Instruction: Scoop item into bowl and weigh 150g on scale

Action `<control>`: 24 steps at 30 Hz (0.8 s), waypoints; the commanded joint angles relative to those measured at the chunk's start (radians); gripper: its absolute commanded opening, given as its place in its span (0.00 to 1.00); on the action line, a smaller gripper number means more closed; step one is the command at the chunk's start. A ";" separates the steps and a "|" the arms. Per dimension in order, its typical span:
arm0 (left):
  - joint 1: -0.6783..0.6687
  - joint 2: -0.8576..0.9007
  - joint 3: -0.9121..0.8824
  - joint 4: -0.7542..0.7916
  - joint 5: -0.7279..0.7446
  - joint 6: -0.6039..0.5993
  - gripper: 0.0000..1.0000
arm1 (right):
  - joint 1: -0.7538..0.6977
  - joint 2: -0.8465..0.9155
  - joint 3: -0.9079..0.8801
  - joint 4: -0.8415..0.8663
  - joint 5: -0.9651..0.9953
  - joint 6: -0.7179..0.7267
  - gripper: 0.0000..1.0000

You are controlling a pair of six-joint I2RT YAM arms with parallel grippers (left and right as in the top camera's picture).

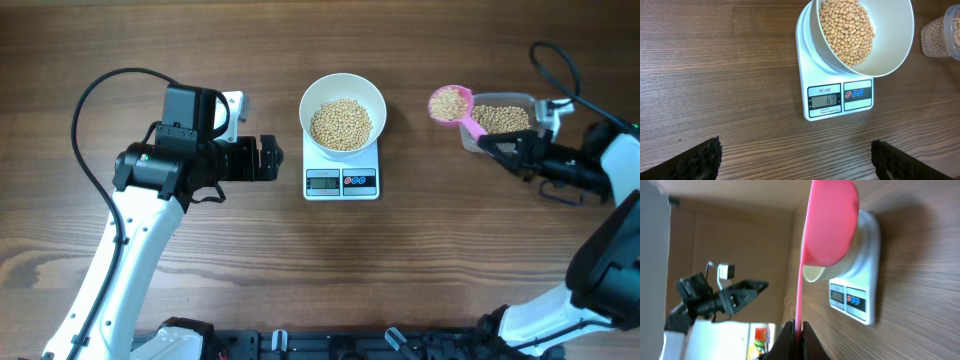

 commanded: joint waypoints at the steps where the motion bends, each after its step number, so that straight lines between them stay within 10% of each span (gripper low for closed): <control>1: 0.006 0.000 0.019 0.004 0.004 -0.005 1.00 | 0.083 -0.070 0.004 0.036 -0.081 0.055 0.04; 14: 0.006 0.000 0.019 0.003 0.005 -0.005 1.00 | 0.386 -0.125 0.006 0.587 0.126 0.623 0.04; 24: 0.006 0.000 0.019 0.003 0.004 -0.005 1.00 | 0.565 -0.193 0.006 0.675 0.543 0.697 0.04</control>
